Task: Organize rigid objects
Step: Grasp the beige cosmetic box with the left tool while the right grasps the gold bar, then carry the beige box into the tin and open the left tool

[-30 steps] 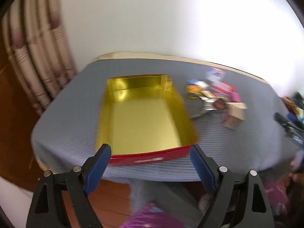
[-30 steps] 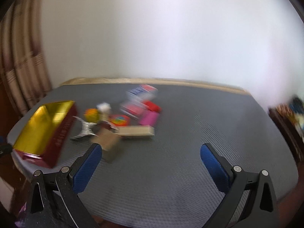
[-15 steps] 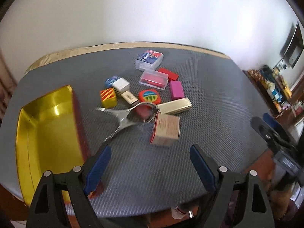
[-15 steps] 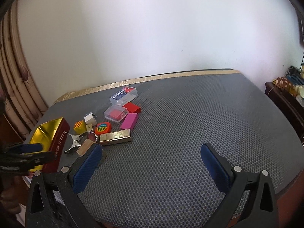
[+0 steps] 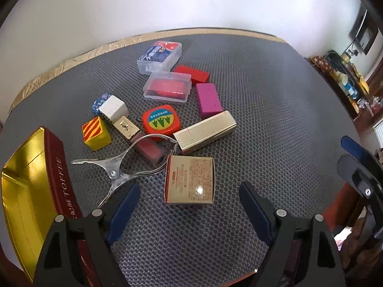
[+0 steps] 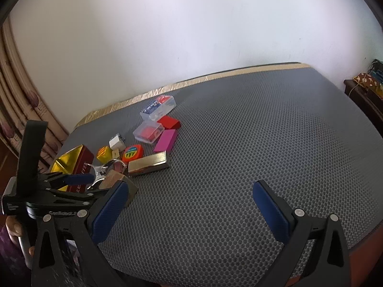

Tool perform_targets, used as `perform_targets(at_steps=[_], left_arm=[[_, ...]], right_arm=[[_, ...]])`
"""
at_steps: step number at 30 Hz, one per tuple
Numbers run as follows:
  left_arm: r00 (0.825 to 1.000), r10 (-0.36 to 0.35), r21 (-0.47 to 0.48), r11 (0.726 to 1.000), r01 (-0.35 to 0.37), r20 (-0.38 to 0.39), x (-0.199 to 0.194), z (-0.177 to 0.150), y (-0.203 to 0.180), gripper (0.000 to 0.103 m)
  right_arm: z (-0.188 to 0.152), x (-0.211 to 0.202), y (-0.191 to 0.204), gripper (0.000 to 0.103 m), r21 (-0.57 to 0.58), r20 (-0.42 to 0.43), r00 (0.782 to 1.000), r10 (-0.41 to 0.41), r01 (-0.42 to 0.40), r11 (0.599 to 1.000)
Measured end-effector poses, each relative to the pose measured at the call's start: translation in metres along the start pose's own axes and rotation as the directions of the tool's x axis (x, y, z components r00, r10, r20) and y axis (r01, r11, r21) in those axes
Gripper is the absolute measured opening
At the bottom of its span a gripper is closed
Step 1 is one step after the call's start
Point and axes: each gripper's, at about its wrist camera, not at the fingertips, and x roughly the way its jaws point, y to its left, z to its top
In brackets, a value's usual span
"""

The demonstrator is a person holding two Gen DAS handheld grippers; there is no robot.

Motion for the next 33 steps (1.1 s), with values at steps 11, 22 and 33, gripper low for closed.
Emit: perform_targets(at_steps=[11, 22, 33], left_arm=[[0.999, -0.012, -0.109, 0.994, 0.017, 0.040, -0.023, -0.025, 0.017, 0.043], [0.993, -0.080, -0.243, 0.965, 0.099, 0.085, -0.087, -0.082, 0.047, 0.044], [0.991, -0.104, -0.300, 0.946, 0.123, 0.080, -0.098, -0.092, 0.072, 0.045]], right_arm=[[0.007, 0.013, 0.000, 0.103, -0.044, -0.077, 0.994, 0.082, -0.086, 0.995], [0.043, 0.075, 0.109, 0.103, -0.692, -0.454, 0.881, 0.135, -0.444, 0.569], [0.031, 0.150, 0.149, 0.067, -0.758, -0.621, 0.776, -0.109, -0.559, 0.336]])
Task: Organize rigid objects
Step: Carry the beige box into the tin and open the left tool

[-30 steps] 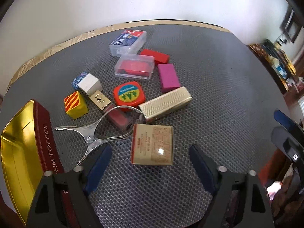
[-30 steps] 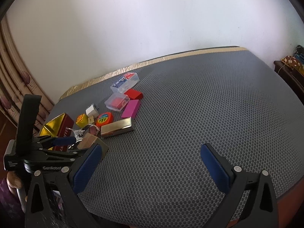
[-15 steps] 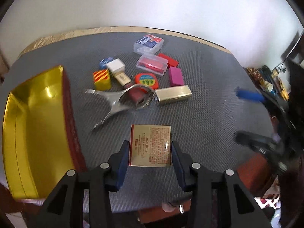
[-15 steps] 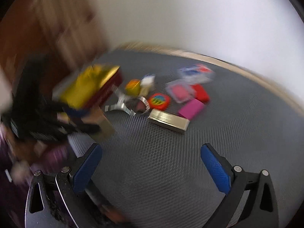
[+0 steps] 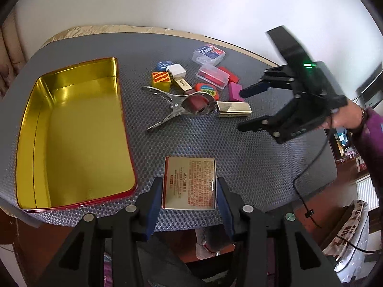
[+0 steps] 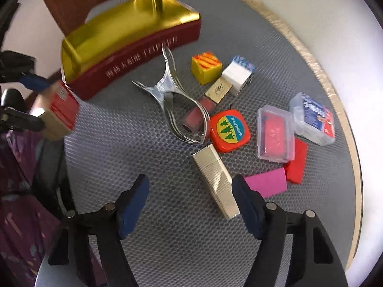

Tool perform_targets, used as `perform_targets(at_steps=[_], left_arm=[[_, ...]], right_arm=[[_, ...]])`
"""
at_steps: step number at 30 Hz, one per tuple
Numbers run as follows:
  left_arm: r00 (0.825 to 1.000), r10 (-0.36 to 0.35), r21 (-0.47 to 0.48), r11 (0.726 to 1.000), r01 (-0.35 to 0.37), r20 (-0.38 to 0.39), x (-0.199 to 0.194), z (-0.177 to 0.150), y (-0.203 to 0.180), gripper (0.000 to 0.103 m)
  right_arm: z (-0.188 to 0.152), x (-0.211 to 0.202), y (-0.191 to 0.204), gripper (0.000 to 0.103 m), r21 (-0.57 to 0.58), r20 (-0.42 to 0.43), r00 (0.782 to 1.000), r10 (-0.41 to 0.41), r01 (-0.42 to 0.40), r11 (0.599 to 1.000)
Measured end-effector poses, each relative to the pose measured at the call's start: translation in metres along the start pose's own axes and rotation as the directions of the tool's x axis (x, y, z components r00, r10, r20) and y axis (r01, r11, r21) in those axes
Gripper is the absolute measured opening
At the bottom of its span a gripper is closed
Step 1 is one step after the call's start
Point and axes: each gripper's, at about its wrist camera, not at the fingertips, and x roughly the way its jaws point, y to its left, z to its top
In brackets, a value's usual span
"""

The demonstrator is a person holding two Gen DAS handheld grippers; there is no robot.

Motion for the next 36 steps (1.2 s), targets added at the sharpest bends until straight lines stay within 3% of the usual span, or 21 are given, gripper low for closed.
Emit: perform_targets(at_steps=[6, 8, 9, 11, 15, 20, 24, 29, 34, 36], left_arm=[[1.000, -0.009, -0.011, 1.000, 0.009, 0.005, -0.004, 0.005, 0.002, 0.045], [1.000, -0.007, -0.006, 1.000, 0.007, 0.008, -0.006, 0.008, 0.001, 0.045], [1.000, -0.004, -0.005, 1.000, 0.004, 0.010, -0.006, 0.007, 0.000, 0.045], [1.000, -0.003, -0.002, 1.000, 0.003, 0.015, -0.008, 0.010, 0.000, 0.045], [1.000, -0.009, -0.002, 1.000, 0.010, 0.025, -0.013, 0.014, 0.000, 0.045], [0.998, -0.001, -0.026, 1.000, 0.002, 0.063, -0.027, 0.019, 0.012, 0.045], [0.995, 0.048, -0.053, 0.998, -0.043, 0.091, -0.043, 0.027, 0.033, 0.045], [0.976, 0.182, -0.067, 0.982, -0.175, 0.119, -0.052, 0.047, 0.072, 0.045], [0.933, 0.339, -0.066, 0.941, -0.333, 0.121, -0.035, 0.082, 0.116, 0.045], [0.926, 0.359, -0.058, 0.933, -0.355, 0.118, -0.025, 0.094, 0.129, 0.045]], right_arm=[[0.015, 0.026, -0.018, 0.065, -0.039, -0.081, 0.997, 0.012, -0.015, 0.999], [0.016, 0.037, -0.025, 0.048, -0.039, -0.124, 0.992, 0.019, -0.024, 0.999], [0.015, 0.041, -0.027, 0.033, -0.044, -0.144, 0.990, -0.002, -0.004, 0.999], [0.015, 0.040, -0.029, 0.028, -0.032, -0.139, 0.990, 0.000, -0.005, 0.999], [0.009, 0.036, -0.024, 0.028, 0.051, -0.128, 0.992, 0.006, 0.001, 0.999], [-0.026, 0.013, -0.009, 0.028, 0.202, -0.028, 1.000, 0.011, -0.005, 0.979], [-0.070, -0.014, -0.003, 0.028, 0.370, 0.120, 0.991, 0.058, -0.099, 0.924], [-0.104, -0.036, 0.014, 0.028, 0.486, 0.283, 0.956, 0.079, -0.214, 0.847], [-0.097, -0.036, 0.031, 0.028, 0.527, 0.357, 0.932, 0.065, -0.258, 0.809], [-0.090, -0.032, 0.036, 0.028, 0.543, 0.371, 0.927, 0.063, -0.271, 0.795]])
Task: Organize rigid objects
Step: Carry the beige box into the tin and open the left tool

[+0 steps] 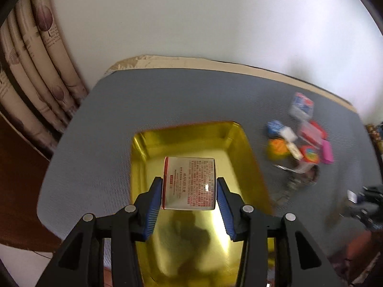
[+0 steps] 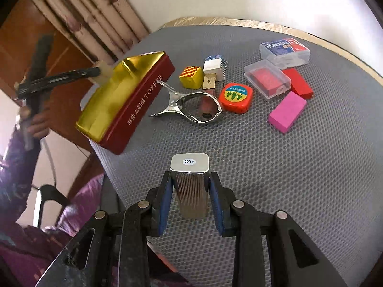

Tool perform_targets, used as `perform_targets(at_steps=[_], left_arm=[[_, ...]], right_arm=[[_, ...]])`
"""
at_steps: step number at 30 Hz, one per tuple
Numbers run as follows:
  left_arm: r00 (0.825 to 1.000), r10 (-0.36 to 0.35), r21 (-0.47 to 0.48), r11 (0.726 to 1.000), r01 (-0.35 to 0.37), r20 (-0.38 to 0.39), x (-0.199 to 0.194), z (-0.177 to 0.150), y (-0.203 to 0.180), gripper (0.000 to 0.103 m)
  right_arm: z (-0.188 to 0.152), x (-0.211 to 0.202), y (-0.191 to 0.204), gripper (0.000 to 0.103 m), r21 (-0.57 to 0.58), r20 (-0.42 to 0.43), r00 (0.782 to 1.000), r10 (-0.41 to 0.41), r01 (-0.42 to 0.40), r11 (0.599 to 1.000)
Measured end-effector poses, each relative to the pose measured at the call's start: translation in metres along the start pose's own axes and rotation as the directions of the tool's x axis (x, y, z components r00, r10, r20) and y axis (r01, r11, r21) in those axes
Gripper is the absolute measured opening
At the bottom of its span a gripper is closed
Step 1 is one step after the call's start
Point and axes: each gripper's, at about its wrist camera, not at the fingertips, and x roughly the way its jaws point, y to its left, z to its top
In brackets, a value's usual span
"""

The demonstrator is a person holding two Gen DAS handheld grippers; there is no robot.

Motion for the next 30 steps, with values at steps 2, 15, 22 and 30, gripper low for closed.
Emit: perform_targets(at_steps=[2, 15, 22, 30], left_arm=[[0.999, 0.030, 0.000, 1.000, -0.030, -0.016, 0.021, 0.012, 0.008, 0.045], [0.992, 0.090, 0.067, 0.994, -0.084, -0.085, 0.080, 0.024, 0.013, 0.047], [0.993, 0.118, 0.088, 0.989, -0.118, 0.000, 0.057, 0.018, 0.009, 0.051], [0.986, 0.091, -0.165, 0.984, -0.067, 0.137, -0.026, -0.021, 0.040, 0.053]], right_arm=[[-0.004, -0.001, -0.001, 0.028, 0.019, 0.016, 1.000, 0.009, -0.009, 1.000], [0.001, -0.015, -0.009, 0.028, 0.096, 0.057, 0.997, 0.058, -0.063, 0.993], [0.018, -0.024, 0.015, 0.028, 0.071, 0.087, 0.991, 0.099, -0.105, 0.992], [0.071, -0.017, 0.069, 0.028, -0.004, 0.108, 0.975, 0.193, -0.194, 0.981]])
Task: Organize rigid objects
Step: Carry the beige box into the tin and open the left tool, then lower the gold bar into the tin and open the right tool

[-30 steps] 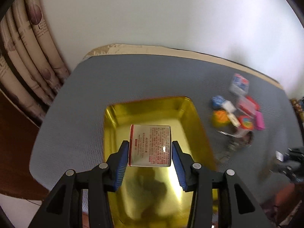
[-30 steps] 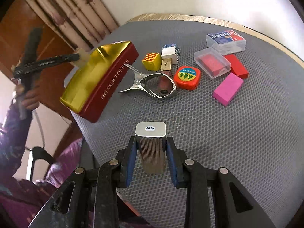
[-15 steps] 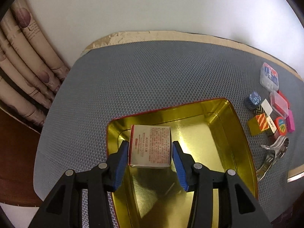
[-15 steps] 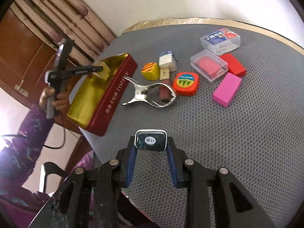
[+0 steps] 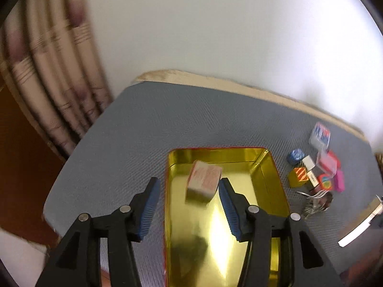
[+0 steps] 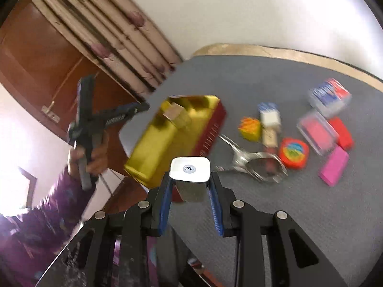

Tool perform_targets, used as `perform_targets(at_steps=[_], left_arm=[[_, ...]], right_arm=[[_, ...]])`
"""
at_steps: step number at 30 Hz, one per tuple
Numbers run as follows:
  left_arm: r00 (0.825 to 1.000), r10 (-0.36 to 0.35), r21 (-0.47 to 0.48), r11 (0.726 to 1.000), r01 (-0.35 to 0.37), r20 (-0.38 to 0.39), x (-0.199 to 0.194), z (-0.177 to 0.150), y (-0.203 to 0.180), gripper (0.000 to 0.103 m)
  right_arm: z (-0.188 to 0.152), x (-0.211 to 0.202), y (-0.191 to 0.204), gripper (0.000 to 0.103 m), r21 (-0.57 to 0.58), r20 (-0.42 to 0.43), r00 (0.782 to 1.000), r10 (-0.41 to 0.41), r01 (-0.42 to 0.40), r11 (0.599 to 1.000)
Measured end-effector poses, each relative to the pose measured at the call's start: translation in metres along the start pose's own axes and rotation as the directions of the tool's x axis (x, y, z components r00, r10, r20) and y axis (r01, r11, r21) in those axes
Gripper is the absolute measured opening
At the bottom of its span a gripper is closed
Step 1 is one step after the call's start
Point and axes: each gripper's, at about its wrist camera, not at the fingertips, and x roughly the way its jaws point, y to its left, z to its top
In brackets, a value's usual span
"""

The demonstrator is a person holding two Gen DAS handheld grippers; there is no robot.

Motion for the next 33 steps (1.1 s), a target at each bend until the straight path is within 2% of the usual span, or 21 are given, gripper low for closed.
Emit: perform_targets(at_steps=[5, 8, 10, 13, 18, 23, 24, 26, 27, 28, 31, 33], left_arm=[[0.999, 0.036, -0.101, 0.994, -0.032, 0.033, -0.041, -0.041, 0.016, 0.055], [0.994, 0.092, -0.110, 0.990, -0.085, 0.066, -0.059, -0.065, 0.020, 0.055], [0.988, 0.120, -0.125, 0.986, -0.108, 0.099, -0.067, -0.077, 0.023, 0.055], [0.984, 0.127, -0.140, 0.984, -0.109, 0.128, -0.073, -0.084, 0.026, 0.056], [0.986, 0.112, -0.112, 0.989, -0.099, 0.121, -0.067, -0.085, 0.026, 0.056], [0.992, 0.081, -0.110, 0.991, -0.070, 0.093, -0.058, -0.086, 0.029, 0.056], [0.992, 0.082, -0.109, 0.991, -0.072, 0.093, -0.057, -0.085, 0.029, 0.056], [0.992, 0.086, -0.105, 0.992, -0.076, 0.093, -0.056, -0.086, 0.029, 0.056], [0.992, 0.087, -0.103, 0.992, -0.077, 0.092, -0.055, -0.086, 0.028, 0.056], [0.992, 0.090, -0.101, 0.992, -0.081, 0.091, -0.054, -0.086, 0.027, 0.056], [0.991, 0.100, -0.091, 0.992, -0.091, 0.093, -0.053, -0.087, 0.025, 0.056], [0.990, 0.107, -0.082, 0.992, -0.099, 0.088, -0.051, -0.089, 0.022, 0.056]], right_arm=[[0.039, 0.051, 0.025, 0.028, -0.009, -0.037, 0.997, 0.064, -0.065, 0.998], [0.059, 0.089, 0.032, 0.028, -0.005, -0.084, 0.993, 0.078, -0.079, 0.997], [0.070, 0.113, 0.032, 0.028, 0.003, -0.110, 0.992, 0.055, -0.055, 0.998], [0.084, 0.148, 0.030, 0.028, 0.032, -0.157, 0.987, 0.034, -0.030, 0.999], [0.098, 0.179, 0.023, 0.028, 0.083, -0.208, 0.978, 0.015, 0.002, 0.997], [0.116, 0.206, 0.025, 0.032, 0.077, -0.237, 0.970, -0.049, 0.069, 0.995], [0.119, 0.212, 0.024, 0.037, 0.082, -0.242, 0.968, -0.059, 0.081, 0.993], [0.126, 0.219, 0.023, 0.058, 0.098, -0.234, 0.971, -0.055, 0.080, 0.992], [0.129, 0.219, 0.022, 0.079, 0.109, -0.224, 0.973, -0.053, 0.079, 0.991], [0.131, 0.215, 0.022, 0.085, 0.113, -0.196, 0.979, -0.064, 0.087, 0.990], [0.130, 0.189, 0.021, 0.084, 0.110, -0.082, 0.995, -0.059, 0.068, 0.992], [0.121, 0.156, 0.012, 0.084, 0.136, 0.025, 0.999, -0.023, 0.019, 0.991]])
